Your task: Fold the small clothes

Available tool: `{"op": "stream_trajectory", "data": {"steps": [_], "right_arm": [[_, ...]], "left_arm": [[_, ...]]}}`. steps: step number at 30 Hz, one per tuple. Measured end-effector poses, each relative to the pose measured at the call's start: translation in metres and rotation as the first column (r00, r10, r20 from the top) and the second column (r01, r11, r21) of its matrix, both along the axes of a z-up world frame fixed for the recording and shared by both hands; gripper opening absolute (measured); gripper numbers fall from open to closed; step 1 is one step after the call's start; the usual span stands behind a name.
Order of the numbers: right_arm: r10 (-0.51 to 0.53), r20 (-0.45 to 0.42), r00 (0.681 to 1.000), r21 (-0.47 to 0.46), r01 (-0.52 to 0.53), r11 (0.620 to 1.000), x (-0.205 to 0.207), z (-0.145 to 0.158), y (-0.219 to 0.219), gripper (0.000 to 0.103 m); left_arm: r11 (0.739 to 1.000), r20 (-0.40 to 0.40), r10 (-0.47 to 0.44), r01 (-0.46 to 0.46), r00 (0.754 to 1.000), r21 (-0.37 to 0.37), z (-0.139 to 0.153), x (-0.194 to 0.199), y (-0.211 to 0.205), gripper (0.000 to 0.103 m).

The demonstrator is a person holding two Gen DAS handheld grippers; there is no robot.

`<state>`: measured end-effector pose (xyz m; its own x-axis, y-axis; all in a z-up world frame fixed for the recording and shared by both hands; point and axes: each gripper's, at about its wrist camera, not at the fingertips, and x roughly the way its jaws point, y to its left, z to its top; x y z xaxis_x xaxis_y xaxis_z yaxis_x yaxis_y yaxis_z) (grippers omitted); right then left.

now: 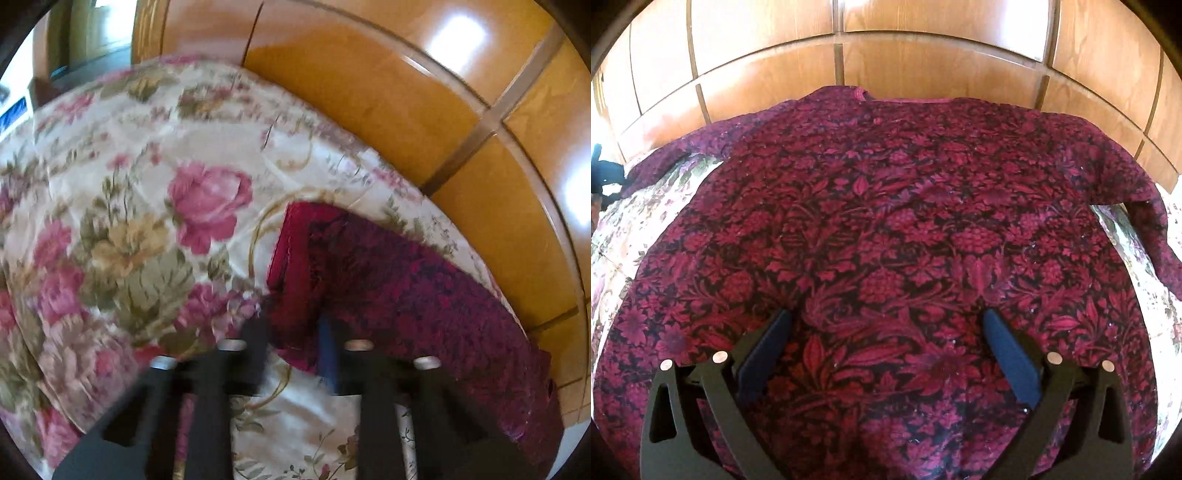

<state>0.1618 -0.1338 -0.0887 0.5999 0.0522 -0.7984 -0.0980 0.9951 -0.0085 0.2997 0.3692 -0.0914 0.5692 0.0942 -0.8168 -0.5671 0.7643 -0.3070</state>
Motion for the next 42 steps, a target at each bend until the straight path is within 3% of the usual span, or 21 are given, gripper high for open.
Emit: {"op": "stream_trajectory", "data": {"steps": [3,5,7,9,11,13,15,17,21,24,27,29,32,34,36,38,39,40,42], "right_arm": [[0.000,0.001,1.000,0.007,0.000,1.000,0.001,-0.001,0.000,0.101],[0.000,0.001,1.000,0.008,-0.001,1.000,0.000,0.000,-0.001,0.101],[0.000,0.003,1.000,0.007,0.000,1.000,0.000,0.000,-0.001,0.101],[0.001,0.003,1.000,0.004,-0.001,1.000,0.000,0.000,-0.001,0.101],[0.000,0.004,1.000,0.000,0.000,1.000,0.000,-0.001,0.000,0.101],[-0.001,0.005,1.000,0.000,0.001,1.000,0.000,0.000,0.000,0.101],[-0.002,0.006,1.000,0.001,0.002,1.000,0.000,0.000,0.000,0.101],[-0.002,0.007,1.000,0.003,0.002,1.000,0.000,0.000,0.000,0.101],[-0.002,0.008,1.000,0.009,0.002,1.000,0.000,0.000,-0.001,0.101],[-0.003,0.006,1.000,0.021,0.003,1.000,0.000,0.001,-0.002,0.101],[-0.007,-0.021,1.000,0.111,0.009,0.994,0.001,0.012,-0.015,0.100],[-0.052,-0.015,0.999,0.213,0.054,0.975,-0.002,0.027,-0.039,0.096],[-0.204,0.018,0.979,0.392,0.181,0.902,-0.013,0.052,-0.104,0.095],[-0.351,0.003,0.936,0.522,0.298,0.799,-0.025,0.057,-0.165,0.092],[-0.481,-0.045,0.875,0.590,0.412,0.694,-0.034,0.050,-0.221,0.084],[-0.593,-0.094,0.800,0.613,0.516,0.599,-0.042,0.038,-0.274,0.074],[-0.631,-0.112,0.767,0.621,0.550,0.559,-0.044,0.032,-0.296,0.073],[-0.679,-0.143,0.720,0.634,0.593,0.496,-0.045,0.022,-0.323,0.072],[-0.727,-0.201,0.657,0.665,0.636,0.391,-0.043,0.005,-0.358,0.071]], "left_arm": [[0.997,0.041,0.021,-0.024,0.999,0.075,0.017,-0.015,0.005,0.009],[0.995,0.070,0.057,-0.062,0.996,0.073,0.023,-0.031,0.016,0.009],[0.988,0.039,0.076,-0.080,0.996,0.131,0.019,-0.041,0.021,0.009],[0.991,-0.033,0.068,-0.064,0.997,0.119,-0.001,-0.037,0.022,0.009],[0.985,-0.051,0.078,-0.069,0.996,0.157,-0.008,-0.035,0.016,0.012],[0.974,-0.056,0.113,-0.100,0.992,0.205,-0.003,-0.035,0.005,0.023],[0.961,-0.038,0.179,-0.166,0.983,0.221,0.010,-0.040,-0.005,0.061],[0.962,0.076,0.175,-0.187,0.982,0.201,0.033,-0.053,-0.029,0.069],[0.980,0.156,-0.007,-0.024,0.988,0.198,0.058,-0.061,-0.107,0.069],[0.977,0.176,-0.193,0.172,0.965,0.128,0.059,-0.059,-0.185,0.069],[0.920,0.166,-0.391,0.384,0.905,0.072,0.051,-0.064,-0.278,0.069],[0.858,0.137,-0.513,0.507,0.847,0.079,0.043,-0.070,-0.338,0.069],[0.738,0.074,-0.674,0.663,0.735,0.126,0.027,-0.083,-0.418,0.069],[0.645,0.014,-0.756,0.741,0.654,0.188,0.016,-0.092,-0.460,0.069],[0.584,-0.034,-0.793,0.774,0.609,0.244,0.007,-0.098,-0.482,0.074],[0.559,-0.067,-0.799,0.780,0.597,0.284,-0.001,-0.096,-0.487,0.078],[0.565,-0.063,-0.798,0.781,0.599,0.267,-0.003,-0.095,-0.486,0.080],[0.577,-0.052,-0.796,0.783,0.602,0.235,-0.006,-0.092,-0.481,0.081],[0.593,-0.018,-0.795,0.784,0.606,0.182,-0.008,-0.089,-0.472,0.083]]}}
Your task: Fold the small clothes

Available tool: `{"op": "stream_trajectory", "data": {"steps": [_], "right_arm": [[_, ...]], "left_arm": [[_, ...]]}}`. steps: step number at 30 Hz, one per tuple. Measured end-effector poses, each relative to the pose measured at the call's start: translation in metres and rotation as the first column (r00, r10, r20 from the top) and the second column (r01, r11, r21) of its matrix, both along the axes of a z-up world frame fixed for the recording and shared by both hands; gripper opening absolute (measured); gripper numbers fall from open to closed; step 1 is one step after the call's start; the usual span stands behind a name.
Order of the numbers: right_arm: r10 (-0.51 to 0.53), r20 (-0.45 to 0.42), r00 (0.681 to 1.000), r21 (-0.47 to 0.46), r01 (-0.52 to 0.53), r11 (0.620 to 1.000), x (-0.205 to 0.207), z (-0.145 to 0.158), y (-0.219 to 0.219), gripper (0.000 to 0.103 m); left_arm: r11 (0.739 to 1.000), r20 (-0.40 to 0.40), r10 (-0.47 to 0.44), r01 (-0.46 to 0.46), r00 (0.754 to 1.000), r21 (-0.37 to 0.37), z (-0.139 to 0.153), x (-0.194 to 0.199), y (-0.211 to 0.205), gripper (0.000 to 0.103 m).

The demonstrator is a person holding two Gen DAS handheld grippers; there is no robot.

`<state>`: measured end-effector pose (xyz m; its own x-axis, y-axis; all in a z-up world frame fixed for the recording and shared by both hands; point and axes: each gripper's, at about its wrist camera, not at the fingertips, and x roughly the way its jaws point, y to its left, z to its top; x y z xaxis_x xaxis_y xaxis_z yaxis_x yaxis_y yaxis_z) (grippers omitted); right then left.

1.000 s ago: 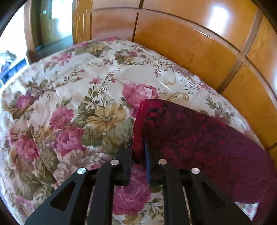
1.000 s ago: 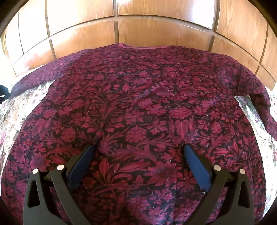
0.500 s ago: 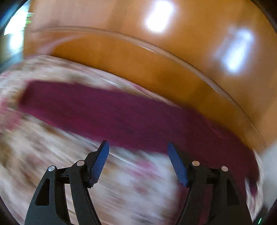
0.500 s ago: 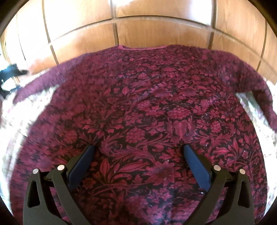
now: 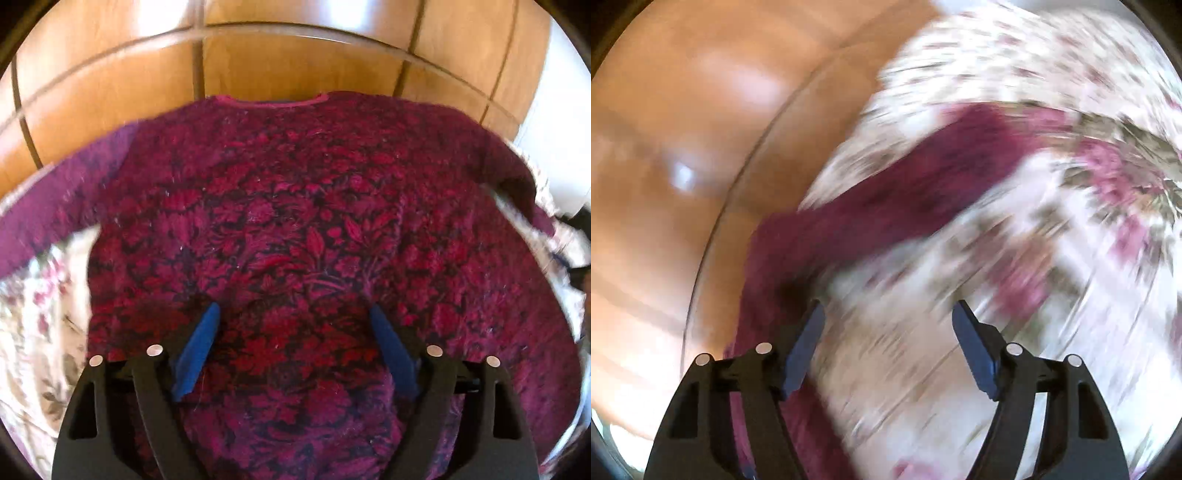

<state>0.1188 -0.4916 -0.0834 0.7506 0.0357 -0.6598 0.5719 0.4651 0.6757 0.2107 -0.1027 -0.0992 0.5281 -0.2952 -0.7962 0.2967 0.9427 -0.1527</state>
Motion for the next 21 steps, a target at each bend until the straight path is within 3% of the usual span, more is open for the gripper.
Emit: {"op": "stream_trajectory", "data": {"steps": [3,7,8,10,12,16,19,21], "right_arm": [[-0.083,0.022,0.996,0.074,0.081,0.994,0.013,-0.017,-0.032,0.068],[-0.099,-0.019,0.995,0.010,0.099,0.995,0.046,-0.017,-0.046,0.063],[-0.082,-0.046,0.996,-0.029,0.081,0.996,0.055,-0.015,-0.049,0.056],[-0.036,-0.139,0.990,-0.113,0.020,0.993,0.073,-0.013,-0.050,0.021],[0.003,-0.174,0.985,-0.182,-0.035,0.983,0.083,-0.006,-0.060,0.014],[-0.017,-0.177,0.984,-0.490,-0.073,0.869,0.102,0.044,-0.063,0.013],[-0.060,-0.187,0.981,-0.633,-0.073,0.771,0.114,0.057,-0.072,0.012],[-0.090,-0.252,0.964,-0.733,-0.129,0.668,0.128,0.048,-0.069,0.013]], "left_arm": [[1.000,0.012,-0.006,0.006,1.000,-0.019,-0.001,-0.003,0.010,0.085],[1.000,0.024,-0.006,0.006,1.000,0.004,-0.004,-0.005,0.004,0.088],[1.000,0.024,-0.005,0.005,1.000,0.004,-0.002,-0.006,0.002,0.088],[1.000,0.024,-0.004,0.004,1.000,-0.001,-0.002,-0.005,0.001,0.088],[1.000,0.025,-0.003,0.003,1.000,0.002,-0.003,-0.002,-0.003,0.088],[1.000,0.025,-0.001,0.001,1.000,0.005,-0.005,0.000,-0.005,0.091],[1.000,0.025,-0.001,0.001,1.000,0.012,-0.005,0.001,-0.006,0.092],[1.000,0.025,-0.001,0.001,1.000,0.012,-0.005,0.001,-0.006,0.092]]}}
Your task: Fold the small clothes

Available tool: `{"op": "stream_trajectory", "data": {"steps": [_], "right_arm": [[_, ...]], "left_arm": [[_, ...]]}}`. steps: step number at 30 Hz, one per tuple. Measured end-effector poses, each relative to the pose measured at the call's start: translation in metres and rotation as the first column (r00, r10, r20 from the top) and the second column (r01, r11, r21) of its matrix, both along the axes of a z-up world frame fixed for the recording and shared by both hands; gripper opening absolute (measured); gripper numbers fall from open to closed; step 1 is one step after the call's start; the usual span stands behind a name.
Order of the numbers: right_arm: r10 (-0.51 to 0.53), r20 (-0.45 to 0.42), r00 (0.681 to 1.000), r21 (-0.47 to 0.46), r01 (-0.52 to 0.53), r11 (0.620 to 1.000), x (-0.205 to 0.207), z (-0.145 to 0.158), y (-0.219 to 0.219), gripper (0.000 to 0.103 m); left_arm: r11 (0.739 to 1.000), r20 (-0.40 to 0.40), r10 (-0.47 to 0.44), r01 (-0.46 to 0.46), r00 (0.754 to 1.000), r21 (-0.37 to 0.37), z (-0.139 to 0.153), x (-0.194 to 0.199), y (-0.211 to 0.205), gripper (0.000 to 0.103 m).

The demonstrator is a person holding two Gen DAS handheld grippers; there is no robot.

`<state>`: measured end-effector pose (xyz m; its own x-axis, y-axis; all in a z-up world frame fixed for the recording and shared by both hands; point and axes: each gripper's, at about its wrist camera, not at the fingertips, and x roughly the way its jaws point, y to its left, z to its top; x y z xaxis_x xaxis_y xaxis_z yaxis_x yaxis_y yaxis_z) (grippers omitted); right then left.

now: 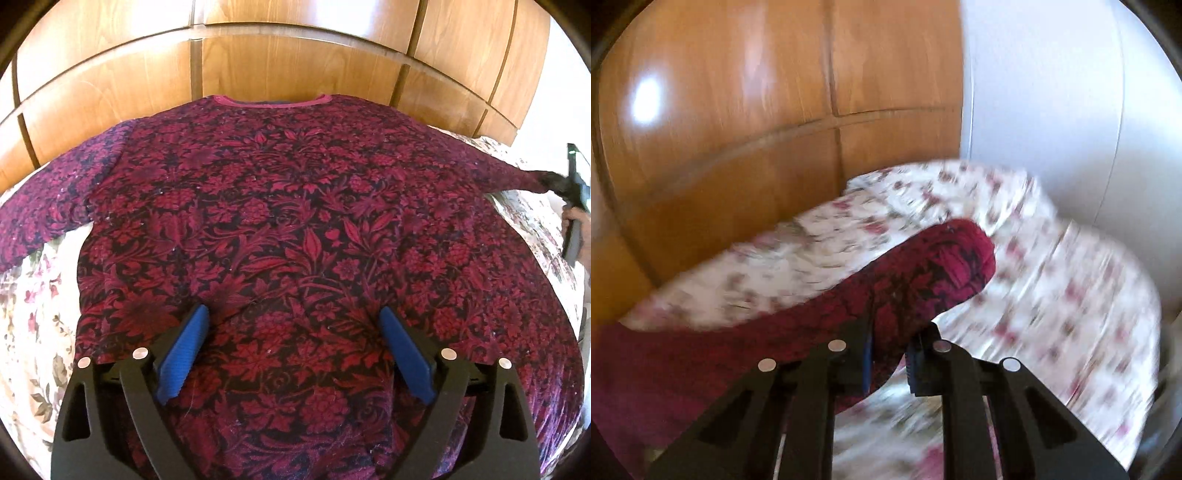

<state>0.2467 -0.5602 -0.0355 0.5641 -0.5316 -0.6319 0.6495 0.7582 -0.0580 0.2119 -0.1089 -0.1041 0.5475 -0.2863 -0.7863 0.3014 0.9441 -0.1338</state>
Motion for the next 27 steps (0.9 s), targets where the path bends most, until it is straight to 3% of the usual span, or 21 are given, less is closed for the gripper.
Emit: {"op": "stream_trajectory", "data": {"steps": [1,3,5,7,8,10,11,15,17,19,23,24,26,27], "right_arm": [[0.008,-0.055,0.998,-0.058,-0.012,0.998,0.011,-0.013,0.003,0.014],[0.007,-0.141,0.990,-0.083,-0.019,0.996,0.026,-0.034,0.003,0.014],[0.004,-0.225,0.974,-0.060,-0.018,0.998,0.033,-0.057,-0.002,0.021],[0.008,-0.241,0.971,-0.044,-0.019,0.999,0.033,-0.059,-0.004,0.028],[0.007,-0.235,0.972,-0.035,-0.015,0.999,0.029,-0.055,-0.005,0.035],[0.005,-0.187,0.982,0.026,0.000,1.000,0.012,-0.041,-0.006,0.078],[0.011,-0.158,0.987,0.065,0.000,0.998,0.006,-0.036,-0.006,0.081],[0.131,-0.085,0.988,0.263,-0.105,0.959,-0.028,-0.026,0.023,0.081],[0.271,-0.053,0.961,0.369,-0.233,0.900,-0.045,-0.024,0.057,0.081],[0.407,-0.027,0.913,0.430,-0.357,0.829,-0.063,-0.023,0.096,0.080],[0.642,-0.006,0.767,0.530,-0.542,0.652,-0.109,-0.025,0.184,0.071],[0.677,-0.010,0.736,0.543,-0.564,0.622,-0.120,-0.027,0.202,0.067],[0.725,-0.034,0.688,0.552,-0.592,0.587,-0.139,-0.031,0.230,0.048],[0.741,-0.052,0.670,0.540,-0.605,0.585,-0.148,-0.034,0.242,0.043]], "left_arm": [[1.000,0.000,0.000,0.000,1.000,-0.001,0.000,0.000,0.000,0.092],[1.000,0.000,0.000,0.000,1.000,-0.001,0.000,0.000,0.000,0.092],[1.000,0.000,-0.001,0.001,1.000,-0.001,-0.001,0.000,0.000,0.093],[1.000,0.000,-0.001,0.001,1.000,-0.003,-0.001,0.001,0.000,0.093],[1.000,0.000,-0.002,0.002,1.000,-0.003,-0.001,0.001,0.000,0.094],[1.000,0.000,-0.001,0.001,1.000,-0.003,-0.001,0.001,0.000,0.094],[1.000,0.001,-0.001,0.001,1.000,-0.002,-0.002,0.001,0.000,0.094],[1.000,0.001,0.011,-0.011,1.000,0.015,0.002,0.001,0.000,0.094],[0.998,0.008,0.040,-0.040,0.999,0.039,0.009,-0.002,0.001,0.094],[0.992,0.029,0.113,-0.114,0.993,0.057,0.019,-0.012,0.010,0.094],[0.979,0.070,0.192,-0.196,0.979,0.063,0.038,-0.049,0.045,0.094],[0.979,0.055,0.191,-0.194,0.980,0.063,0.038,-0.055,0.052,0.094],[0.984,0.003,0.172,-0.172,0.985,0.056,0.032,-0.074,0.066,0.094],[0.985,-0.009,0.161,-0.160,0.987,0.066,0.029,-0.081,0.070,0.091]]}}
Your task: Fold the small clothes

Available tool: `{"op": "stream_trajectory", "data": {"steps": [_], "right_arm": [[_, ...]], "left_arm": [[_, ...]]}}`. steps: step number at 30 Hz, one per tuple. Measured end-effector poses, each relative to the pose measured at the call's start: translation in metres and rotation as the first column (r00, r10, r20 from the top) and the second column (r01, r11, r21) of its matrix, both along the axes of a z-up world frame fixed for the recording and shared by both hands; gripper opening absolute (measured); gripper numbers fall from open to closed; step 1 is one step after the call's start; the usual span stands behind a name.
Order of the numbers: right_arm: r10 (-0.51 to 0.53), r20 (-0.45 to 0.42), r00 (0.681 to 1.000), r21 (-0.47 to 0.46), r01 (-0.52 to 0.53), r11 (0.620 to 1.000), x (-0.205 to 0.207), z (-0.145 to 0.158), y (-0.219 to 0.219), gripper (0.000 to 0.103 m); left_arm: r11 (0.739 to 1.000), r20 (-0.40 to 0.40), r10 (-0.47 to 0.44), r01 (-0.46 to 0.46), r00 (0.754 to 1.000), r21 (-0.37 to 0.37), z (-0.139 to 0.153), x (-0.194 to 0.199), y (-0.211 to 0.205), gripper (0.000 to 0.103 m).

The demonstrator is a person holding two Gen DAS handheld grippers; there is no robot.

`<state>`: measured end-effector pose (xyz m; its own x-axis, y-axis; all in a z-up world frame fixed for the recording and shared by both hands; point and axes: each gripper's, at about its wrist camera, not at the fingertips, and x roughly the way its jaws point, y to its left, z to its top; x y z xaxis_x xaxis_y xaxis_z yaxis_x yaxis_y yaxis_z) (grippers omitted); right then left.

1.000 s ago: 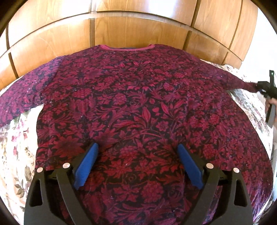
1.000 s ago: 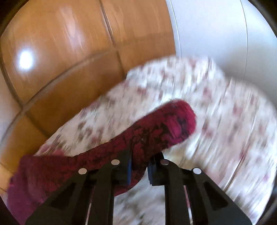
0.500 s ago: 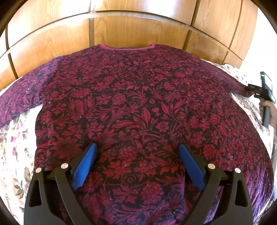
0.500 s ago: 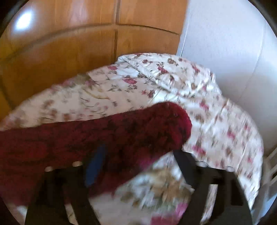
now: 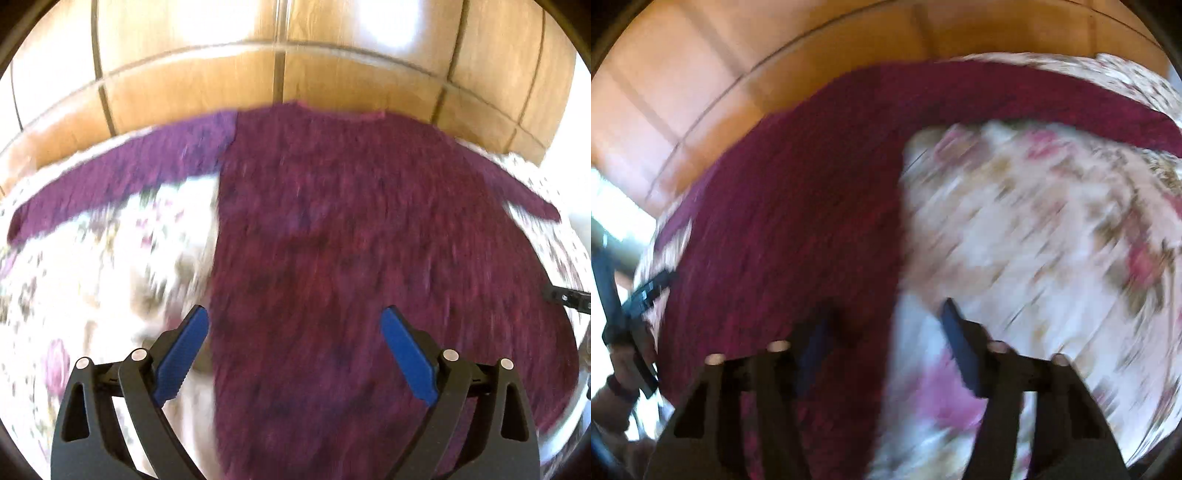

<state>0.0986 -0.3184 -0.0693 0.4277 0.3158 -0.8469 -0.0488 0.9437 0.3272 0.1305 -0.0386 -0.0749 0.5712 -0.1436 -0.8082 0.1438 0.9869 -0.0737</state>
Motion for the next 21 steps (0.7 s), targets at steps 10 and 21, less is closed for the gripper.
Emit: {"op": "stream_trajectory", "data": {"steps": [10,21], "right_arm": [[0.001,0.063,0.998,-0.092,0.005,0.996,-0.048,0.013,0.037,0.012],[-0.014,0.017,1.000,-0.029,0.014,0.999,-0.079,-0.001,0.031,0.017]], "left_arm": [[0.996,-0.031,-0.081,0.080,0.996,-0.029,-0.014,-0.041,0.018,0.025],[0.998,-0.021,-0.031,0.030,0.999,-0.055,0.006,-0.042,0.035,0.039]]}}
